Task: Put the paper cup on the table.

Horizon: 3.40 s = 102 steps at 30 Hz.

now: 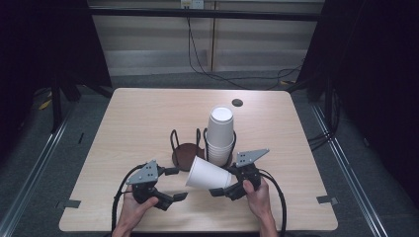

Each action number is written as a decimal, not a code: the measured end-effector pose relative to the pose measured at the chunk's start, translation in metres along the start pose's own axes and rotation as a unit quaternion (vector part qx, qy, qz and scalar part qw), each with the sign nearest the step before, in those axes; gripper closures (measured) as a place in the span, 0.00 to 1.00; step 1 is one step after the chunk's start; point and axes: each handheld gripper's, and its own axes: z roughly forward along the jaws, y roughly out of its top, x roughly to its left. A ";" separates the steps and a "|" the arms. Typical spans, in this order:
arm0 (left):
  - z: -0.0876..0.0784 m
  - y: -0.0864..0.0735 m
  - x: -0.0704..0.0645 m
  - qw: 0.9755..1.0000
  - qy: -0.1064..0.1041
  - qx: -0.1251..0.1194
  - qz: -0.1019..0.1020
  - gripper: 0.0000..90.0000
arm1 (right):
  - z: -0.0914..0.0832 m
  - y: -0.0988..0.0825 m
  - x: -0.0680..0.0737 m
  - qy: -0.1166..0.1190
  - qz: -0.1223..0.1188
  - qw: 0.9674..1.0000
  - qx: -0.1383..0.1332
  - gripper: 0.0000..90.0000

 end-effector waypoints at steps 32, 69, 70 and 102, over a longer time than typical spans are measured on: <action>0.003 0.005 -0.001 0.998 -0.031 -0.052 -0.004 0.13 | 0.013 -0.010 0.007 0.047 -0.045 0.997 -0.036 0.27; 0.026 0.013 -0.002 0.996 -0.071 -0.048 -0.013 0.09 | 0.023 -0.008 0.010 0.063 -0.066 0.996 -0.022 0.27; 0.025 0.013 -0.001 0.996 -0.076 -0.048 -0.015 0.09 | 0.023 -0.008 0.010 0.054 -0.068 0.996 -0.022 0.25; -0.005 0.016 0.011 1.000 -0.012 0.002 -0.023 0.12 | -0.006 -0.036 0.010 -0.142 -0.033 0.981 -0.129 0.16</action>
